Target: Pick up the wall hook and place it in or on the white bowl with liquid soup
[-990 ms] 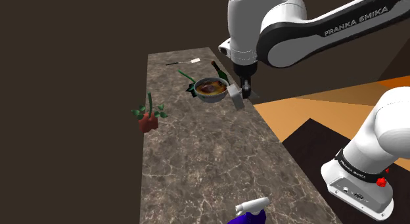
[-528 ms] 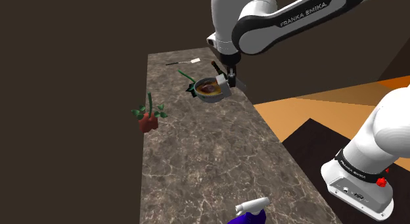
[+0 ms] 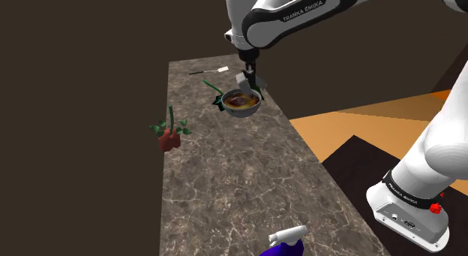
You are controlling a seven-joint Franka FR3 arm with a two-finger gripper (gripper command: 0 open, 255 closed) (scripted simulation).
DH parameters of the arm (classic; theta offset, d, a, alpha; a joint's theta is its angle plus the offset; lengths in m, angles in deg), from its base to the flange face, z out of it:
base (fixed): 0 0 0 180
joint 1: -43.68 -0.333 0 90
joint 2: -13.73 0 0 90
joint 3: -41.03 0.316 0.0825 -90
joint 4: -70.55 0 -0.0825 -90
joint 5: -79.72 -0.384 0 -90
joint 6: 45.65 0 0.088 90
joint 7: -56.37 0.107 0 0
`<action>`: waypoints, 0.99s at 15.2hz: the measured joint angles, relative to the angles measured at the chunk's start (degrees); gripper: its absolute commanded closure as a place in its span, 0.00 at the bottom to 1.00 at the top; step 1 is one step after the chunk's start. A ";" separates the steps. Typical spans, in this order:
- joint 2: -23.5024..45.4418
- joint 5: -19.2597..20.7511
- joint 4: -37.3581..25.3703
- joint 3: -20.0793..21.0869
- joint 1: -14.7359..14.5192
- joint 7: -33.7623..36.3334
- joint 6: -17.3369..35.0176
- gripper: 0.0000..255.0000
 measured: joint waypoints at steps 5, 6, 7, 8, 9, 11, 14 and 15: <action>10.33 1.64 -14.89 -1.44 0.58 -3.56 -3.96 1.00; 12.58 1.93 -18.15 -1.78 0.70 -4.43 -4.72 1.00; 13.77 2.10 -19.64 -1.92 0.64 -4.62 -5.02 1.00; 14.36 2.24 -19.83 -2.00 0.66 -4.60 -4.63 1.00; 14.69 2.33 -19.85 -2.05 0.66 -4.54 -4.34 1.00; 14.98 2.54 -18.85 -2.11 0.69 -4.09 -3.11 1.00; 15.73 2.91 -17.62 -2.23 0.70 -3.42 -1.27 1.00; 15.84 3.01 -17.10 -2.29 0.79 -3.28 -0.64 1.00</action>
